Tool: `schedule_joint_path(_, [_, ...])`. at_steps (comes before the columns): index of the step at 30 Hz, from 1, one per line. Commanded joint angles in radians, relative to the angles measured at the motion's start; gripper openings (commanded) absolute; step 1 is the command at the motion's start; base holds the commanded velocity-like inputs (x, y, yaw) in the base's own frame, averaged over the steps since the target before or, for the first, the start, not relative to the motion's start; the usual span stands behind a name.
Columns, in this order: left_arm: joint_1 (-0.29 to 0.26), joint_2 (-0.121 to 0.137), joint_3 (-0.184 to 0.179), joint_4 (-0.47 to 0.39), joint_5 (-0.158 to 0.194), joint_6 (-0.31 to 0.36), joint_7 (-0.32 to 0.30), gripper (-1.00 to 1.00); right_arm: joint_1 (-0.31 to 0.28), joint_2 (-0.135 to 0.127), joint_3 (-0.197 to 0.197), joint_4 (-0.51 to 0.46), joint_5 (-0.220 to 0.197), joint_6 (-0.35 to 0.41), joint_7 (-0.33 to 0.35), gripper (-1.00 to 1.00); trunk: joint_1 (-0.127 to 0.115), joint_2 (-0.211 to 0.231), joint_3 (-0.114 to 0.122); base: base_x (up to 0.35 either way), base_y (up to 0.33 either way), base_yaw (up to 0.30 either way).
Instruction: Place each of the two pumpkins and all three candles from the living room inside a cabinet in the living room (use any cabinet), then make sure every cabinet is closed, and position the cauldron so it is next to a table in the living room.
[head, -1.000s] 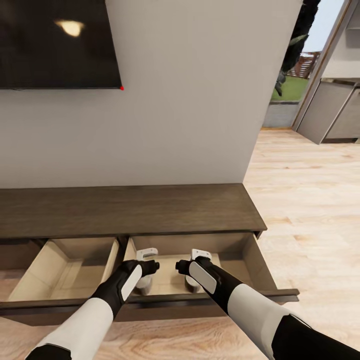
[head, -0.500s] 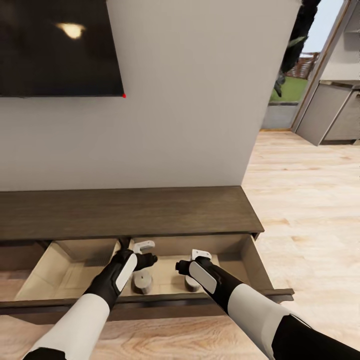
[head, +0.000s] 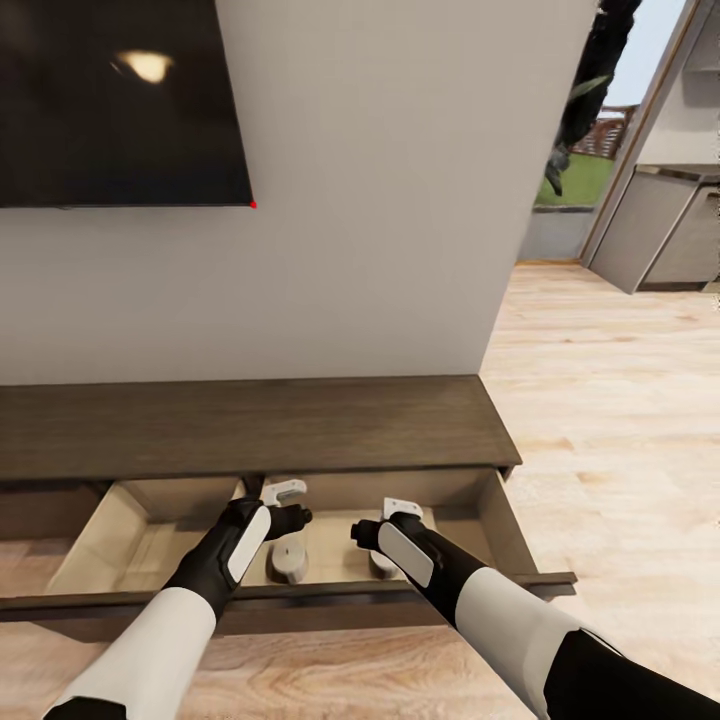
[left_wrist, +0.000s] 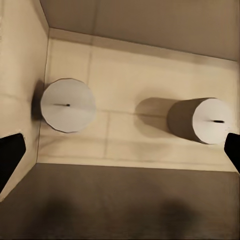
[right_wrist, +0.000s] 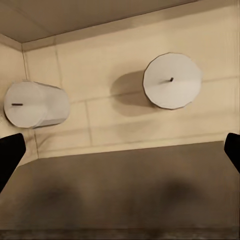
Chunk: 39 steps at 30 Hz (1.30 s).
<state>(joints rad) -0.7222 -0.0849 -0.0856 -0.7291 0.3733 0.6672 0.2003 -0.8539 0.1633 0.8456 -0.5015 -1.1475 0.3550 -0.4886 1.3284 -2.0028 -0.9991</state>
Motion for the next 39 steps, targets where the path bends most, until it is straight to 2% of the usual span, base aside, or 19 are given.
schedule_joint_path(1, [0.0, 0.0, -0.003, -0.002, 0.011, 0.003, 0.009, 1.0, -0.001, -0.001, 0.006, -0.003, -0.005, 0.002, -0.007, 1.0, -0.004, 0.007, 0.002, -0.152, 0.0, 0.0])
schedule_joint_path(24, [0.0, 0.015, 0.009, -0.004, 0.004, 0.023, 0.01, 1.0, -0.001, -0.01, 0.003, -0.002, -0.005, 0.002, -0.005, 1.0, -0.093, 0.168, 0.074, -0.074, 0.009, 0.0])
schedule_joint_path(39, [0.0, 0.037, 0.061, -0.028, 0.004, 0.036, 0.01, 1.0, -0.001, -0.01, 0.003, -0.002, -0.004, 0.001, -0.003, 1.0, -0.15, 0.273, 0.121, -0.14, 0.0, 0.0])
